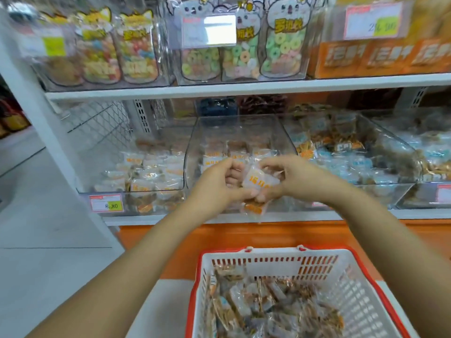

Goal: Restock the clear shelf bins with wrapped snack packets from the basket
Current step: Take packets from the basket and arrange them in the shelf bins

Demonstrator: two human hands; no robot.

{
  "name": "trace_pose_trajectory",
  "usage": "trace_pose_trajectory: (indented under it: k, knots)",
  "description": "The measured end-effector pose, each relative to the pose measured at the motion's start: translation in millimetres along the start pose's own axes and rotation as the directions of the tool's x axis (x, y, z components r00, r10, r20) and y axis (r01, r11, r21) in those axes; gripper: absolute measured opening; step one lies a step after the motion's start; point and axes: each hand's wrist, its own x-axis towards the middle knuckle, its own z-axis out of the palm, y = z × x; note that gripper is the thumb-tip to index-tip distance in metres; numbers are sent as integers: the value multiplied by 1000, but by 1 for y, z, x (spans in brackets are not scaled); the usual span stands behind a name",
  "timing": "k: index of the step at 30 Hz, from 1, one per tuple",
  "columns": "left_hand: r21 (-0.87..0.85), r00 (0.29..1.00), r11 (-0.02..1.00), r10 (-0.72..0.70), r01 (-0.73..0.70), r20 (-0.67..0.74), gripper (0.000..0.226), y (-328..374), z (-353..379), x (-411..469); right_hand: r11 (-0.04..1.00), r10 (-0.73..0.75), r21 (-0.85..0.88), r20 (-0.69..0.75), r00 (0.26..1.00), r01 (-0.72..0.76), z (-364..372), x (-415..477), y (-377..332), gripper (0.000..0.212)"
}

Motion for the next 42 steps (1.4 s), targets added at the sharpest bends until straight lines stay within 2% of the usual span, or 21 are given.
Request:
trace_pose_trajectory:
  k: [2, 5, 7, 9, 12, 14, 17, 20, 22, 24, 27, 28, 30, 31, 32, 34, 36, 37, 40, 42]
  knots:
    - [76, 998, 997, 28, -24, -48, 25, -1, -6, 17, 996, 9, -92, -66, 998, -15, -20, 25, -3, 39]
    - [376, 1000, 926, -2, 4, -6, 30, -15, -12, 39, 963, 37, -259, -157, 987, -77, -42, 58, -5, 37]
    - [544, 993, 838, -14, -53, 118, 39, -27, -9, 49, 888, 100, -443, -70, 992, -121, -46, 76, -3, 41]
    - [630, 969, 768, -50, -118, 241, 42, -38, -1, 57, 767, 231, -627, 70, 971, -137, -40, 89, -1, 50]
    - [653, 914, 739, -134, -165, 383, 44, -47, 9, 66, 626, 366, -777, 220, 904, -64, -17, 102, 10, 49]
    - [639, 894, 754, -170, -153, 415, 45, -52, 10, 73, 595, 426, -802, 260, 867, -53, -1, 108, 22, 47]
    - [620, 895, 774, -177, -131, 410, 44, -59, 10, 80, 596, 447, -799, 246, 860, -81, 9, 112, 31, 43]
    - [623, 908, 772, -164, -124, 385, 42, -62, 11, 81, 580, 423, -808, 189, 886, -105, 14, 111, 35, 40]
    - [639, 931, 751, -92, -168, 353, 41, -65, 11, 78, 561, 375, -820, 125, 919, -118, 21, 105, 36, 35]
    - [638, 952, 726, 73, -255, 296, 35, -69, 12, 72, 570, 322, -812, 79, 944, -126, 25, 97, 38, 29]
    - [478, 911, 780, 392, -404, 129, 27, -64, 13, 49, 693, 259, -694, -11, 966, -194, 18, 81, 36, 30]
    - [435, 885, 784, 459, -443, 75, 28, -62, 13, 39, 726, 228, -658, -42, 973, -198, 16, 74, 34, 30]
    - [418, 878, 790, 477, -448, 39, 30, -60, 12, 15, 807, 78, -565, -183, 980, -169, 21, 54, 31, 18]
    - [429, 905, 809, 422, -401, 51, 31, -62, 12, 1, 856, -14, -499, -282, 959, -134, 28, 41, 30, 10]
    - [447, 940, 830, 330, -333, 89, 31, -65, 13, -11, 892, -82, -442, -360, 929, -93, 38, 26, 28, 12]
    - [516, 977, 836, 100, -185, 187, 31, -80, 16, -36, 925, -74, -374, -352, 933, -67, 69, -5, 31, 26]
    - [608, 965, 790, -94, -77, 243, 29, -102, 21, -62, 926, 84, -352, -165, 983, -138, 115, -28, 47, 30]
    - [638, 949, 770, -187, -19, 255, 26, -114, 22, -75, 921, 184, -338, -60, 981, -193, 140, -36, 60, 28]
    - [688, 874, 716, -404, 119, 270, 26, -147, 16, -110, 898, 434, -149, 133, 891, -415, 209, -55, 97, 18]
    - [706, 807, 690, -503, 160, 309, 32, -163, 11, -126, 870, 489, -60, 228, 842, -489, 248, -66, 105, 25]
